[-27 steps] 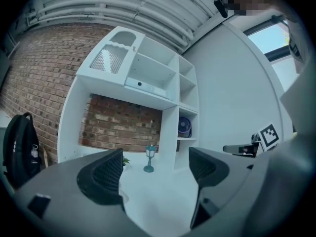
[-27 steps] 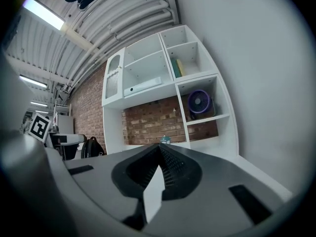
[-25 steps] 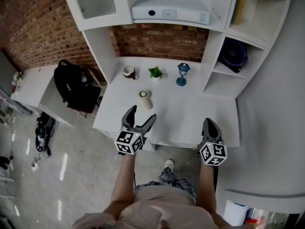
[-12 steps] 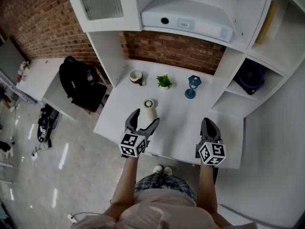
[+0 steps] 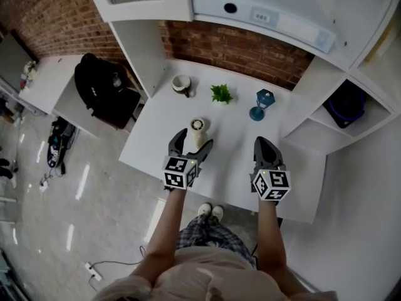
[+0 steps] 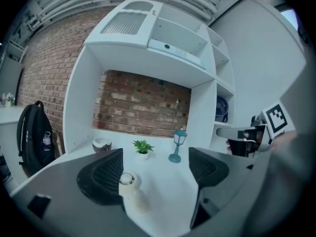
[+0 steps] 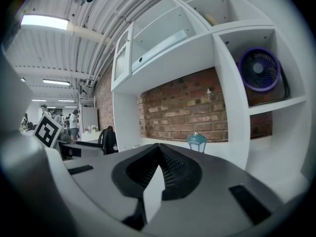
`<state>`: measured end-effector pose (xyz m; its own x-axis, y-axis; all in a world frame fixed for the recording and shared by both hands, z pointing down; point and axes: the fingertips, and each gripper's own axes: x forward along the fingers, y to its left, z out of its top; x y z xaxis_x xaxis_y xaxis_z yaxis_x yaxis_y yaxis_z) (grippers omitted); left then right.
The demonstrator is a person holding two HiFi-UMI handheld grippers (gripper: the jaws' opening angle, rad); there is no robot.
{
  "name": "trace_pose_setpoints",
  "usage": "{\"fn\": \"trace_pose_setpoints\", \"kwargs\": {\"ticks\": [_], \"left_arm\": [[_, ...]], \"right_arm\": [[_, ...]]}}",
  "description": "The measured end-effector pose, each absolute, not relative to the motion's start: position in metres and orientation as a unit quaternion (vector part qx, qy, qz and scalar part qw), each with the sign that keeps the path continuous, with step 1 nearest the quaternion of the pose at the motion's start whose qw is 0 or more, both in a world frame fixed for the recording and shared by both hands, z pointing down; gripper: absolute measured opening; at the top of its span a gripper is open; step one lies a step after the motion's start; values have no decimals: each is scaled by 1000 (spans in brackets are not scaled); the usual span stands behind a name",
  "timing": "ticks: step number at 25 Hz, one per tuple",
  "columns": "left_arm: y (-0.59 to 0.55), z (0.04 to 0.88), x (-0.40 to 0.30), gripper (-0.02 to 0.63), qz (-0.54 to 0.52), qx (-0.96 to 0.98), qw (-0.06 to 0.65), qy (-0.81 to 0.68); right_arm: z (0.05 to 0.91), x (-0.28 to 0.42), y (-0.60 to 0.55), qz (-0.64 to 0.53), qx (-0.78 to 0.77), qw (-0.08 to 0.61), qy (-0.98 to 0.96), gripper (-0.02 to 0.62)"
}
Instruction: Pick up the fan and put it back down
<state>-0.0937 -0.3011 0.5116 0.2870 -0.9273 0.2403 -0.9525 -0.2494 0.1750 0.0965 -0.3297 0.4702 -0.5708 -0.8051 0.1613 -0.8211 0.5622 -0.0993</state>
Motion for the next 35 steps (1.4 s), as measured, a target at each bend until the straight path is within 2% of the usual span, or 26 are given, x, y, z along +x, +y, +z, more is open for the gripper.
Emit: {"fn": "trace_pose_setpoints", "kwargs": {"ticks": [17, 28, 30, 32, 35], "left_arm": [[-357, 676, -118, 397, 107, 680, 298, -661], [-368, 712, -123, 393, 171, 629, 328, -684], [-368, 716, -119, 368, 199, 625, 329, -679], [-366, 720, -117, 280, 224, 617, 333, -677], [-365, 720, -118, 258, 237, 610, 337, -676]], "right_arm": [[599, 0, -391, 121, 383, 132, -906, 15], [637, -15, -400, 138, 368, 157, -906, 15], [639, -13, -399, 140, 370, 159, -905, 15], [640, -11, -399, 141, 371, 161, -904, 15], [640, -7, -399, 141, 375, 162, -902, 15]]}}
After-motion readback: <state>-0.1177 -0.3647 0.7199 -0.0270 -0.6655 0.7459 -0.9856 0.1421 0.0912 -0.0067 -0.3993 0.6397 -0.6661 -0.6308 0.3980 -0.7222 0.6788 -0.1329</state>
